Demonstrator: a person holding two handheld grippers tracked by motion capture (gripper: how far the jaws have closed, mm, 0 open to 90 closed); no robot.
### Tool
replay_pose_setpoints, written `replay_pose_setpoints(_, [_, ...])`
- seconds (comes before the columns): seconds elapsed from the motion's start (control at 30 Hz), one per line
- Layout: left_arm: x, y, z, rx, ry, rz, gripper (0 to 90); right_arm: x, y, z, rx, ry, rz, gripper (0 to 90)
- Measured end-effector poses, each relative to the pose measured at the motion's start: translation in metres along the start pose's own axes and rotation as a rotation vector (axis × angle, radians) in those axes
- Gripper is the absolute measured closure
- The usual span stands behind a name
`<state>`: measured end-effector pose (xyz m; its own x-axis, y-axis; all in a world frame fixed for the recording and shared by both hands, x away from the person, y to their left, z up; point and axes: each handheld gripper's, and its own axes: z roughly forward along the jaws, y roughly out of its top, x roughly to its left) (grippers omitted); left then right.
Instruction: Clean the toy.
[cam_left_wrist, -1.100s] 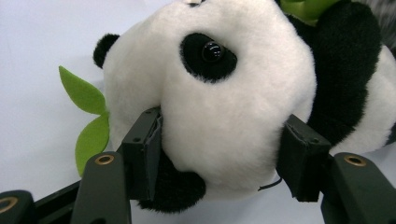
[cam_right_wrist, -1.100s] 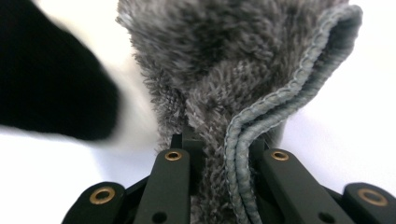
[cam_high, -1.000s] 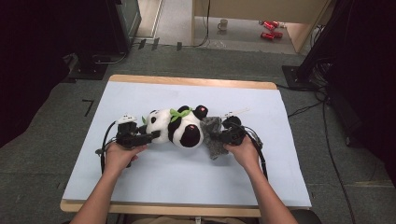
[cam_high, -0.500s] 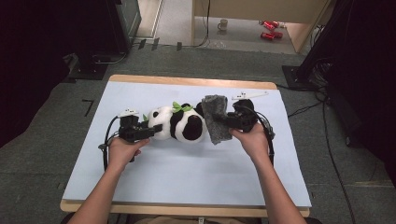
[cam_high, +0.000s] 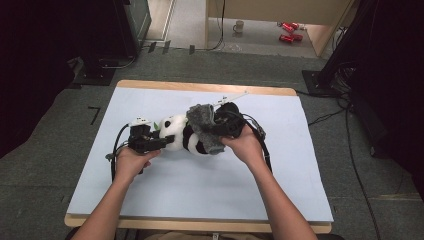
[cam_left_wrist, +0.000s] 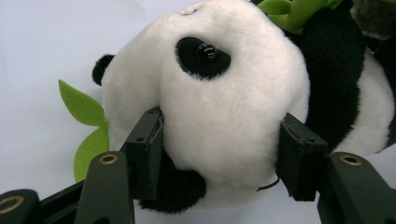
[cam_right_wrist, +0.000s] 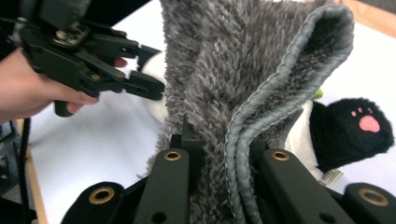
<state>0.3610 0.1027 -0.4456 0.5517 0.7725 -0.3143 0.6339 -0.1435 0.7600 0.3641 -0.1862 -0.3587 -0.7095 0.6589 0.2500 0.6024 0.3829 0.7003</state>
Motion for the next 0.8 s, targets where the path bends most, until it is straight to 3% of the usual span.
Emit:
replay_pose_setpoints(0.2, [0.001,0.000,0.001,0.001,-0.005,0.001,41.8,-0.016,-0.016,-0.008,-0.026,-0.036,0.052,79.0])
replay_pose_setpoints(0.27, [0.001,0.000,0.001,0.003,-0.004,0.000,41.8,-0.021,-0.023,-0.011,-0.034,-0.026,0.083,79.1])
replay_pose_setpoints(0.33, [0.001,-0.001,0.001,0.005,-0.002,0.002,41.8,-0.022,-0.027,-0.013,-0.045,-0.009,0.085,79.1])
replay_pose_setpoints(0.53, [0.001,-0.001,0.001,0.005,-0.004,0.003,41.8,-0.024,-0.032,-0.014,-0.041,-0.037,0.078,79.2])
replay_pose_setpoints(0.63, [0.003,-0.001,0.001,0.003,-0.007,-0.005,41.8,-0.030,-0.037,-0.014,-0.015,-0.067,0.095,79.3])
replay_pose_setpoints(0.73, [0.005,0.000,0.001,-0.005,-0.012,-0.023,41.8,-0.033,-0.045,-0.009,0.061,-0.098,0.084,79.2])
replay_pose_setpoints(0.8, [0.004,0.000,0.001,-0.007,-0.010,-0.023,41.8,-0.036,-0.052,-0.007,0.065,-0.097,0.084,79.2])
